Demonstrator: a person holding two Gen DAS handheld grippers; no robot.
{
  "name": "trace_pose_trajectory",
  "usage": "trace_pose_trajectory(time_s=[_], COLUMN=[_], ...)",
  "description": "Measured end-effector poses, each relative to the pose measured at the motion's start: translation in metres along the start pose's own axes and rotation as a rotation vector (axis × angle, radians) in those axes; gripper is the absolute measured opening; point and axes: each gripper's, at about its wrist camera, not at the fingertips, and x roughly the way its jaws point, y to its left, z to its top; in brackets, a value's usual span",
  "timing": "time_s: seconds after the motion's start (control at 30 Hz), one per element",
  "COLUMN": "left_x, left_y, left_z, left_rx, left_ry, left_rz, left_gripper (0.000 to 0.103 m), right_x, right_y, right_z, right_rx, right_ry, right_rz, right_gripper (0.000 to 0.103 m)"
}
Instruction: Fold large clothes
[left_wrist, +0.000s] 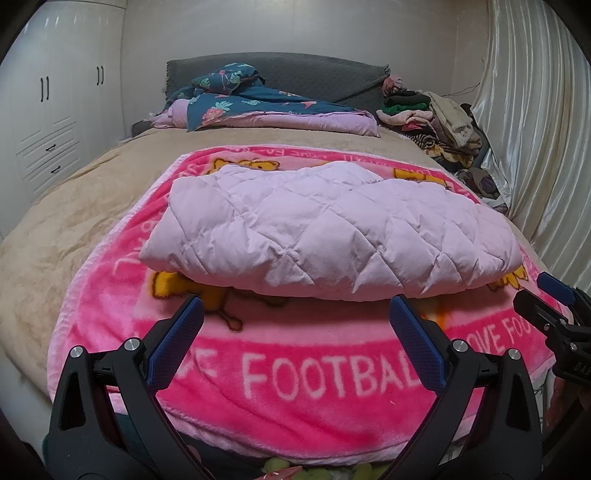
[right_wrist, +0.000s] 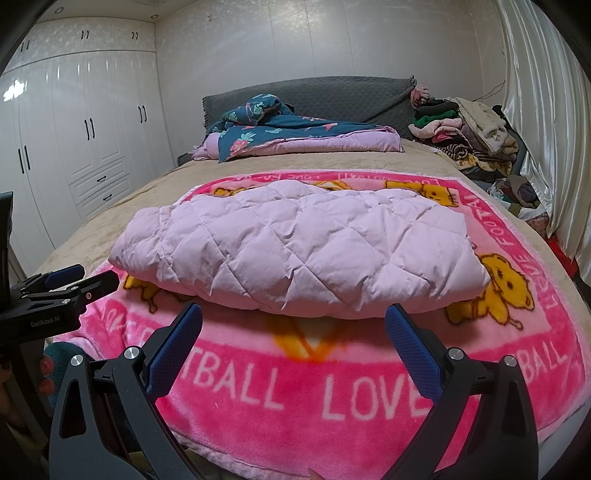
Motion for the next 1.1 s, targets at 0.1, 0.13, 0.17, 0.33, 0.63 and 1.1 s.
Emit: trace_pose_trajectory(time_s=[0.1,0.13,0.17,0.33,0.63,1.1], left_x=[0.000,0.000,-0.002,-0.002,0.003,0.041], left_y=[0.000,0.001,0.001,-0.001,0.003,0.108], left_z=[0.001,0.001,0.001,0.001,-0.001,0.031], left_rx=[0.002,0.001,0.002,0.002,0.016,-0.195], left_ry=[-0.001,0.001,0.000,0.001,0.021,0.032], left_rz=[0.003,0.005,0.005,0.005,0.013,0.126], left_gripper=[0.094,0.094,0.094,0.094,0.094,0.094], right_x=[-0.002,-0.003,-0.002,-0.002,-0.010,-0.051], right_y=[-0.001,-0.002,-0.001,-0.002,-0.011,-0.216], right_z=[0.000,0.000,0.000,0.000,0.000,-0.041], right_rx=[-0.002,-0.004,-0.002,-0.003,0.000,0.430], right_ry=[0.000,0.000,0.000,0.001,0.000,-0.044], right_rz=[-0.002,-0.003,-0.003,-0.005,-0.039,-0.560], right_gripper=[0.099,0.099,0.099,0.099,0.099,0.099])
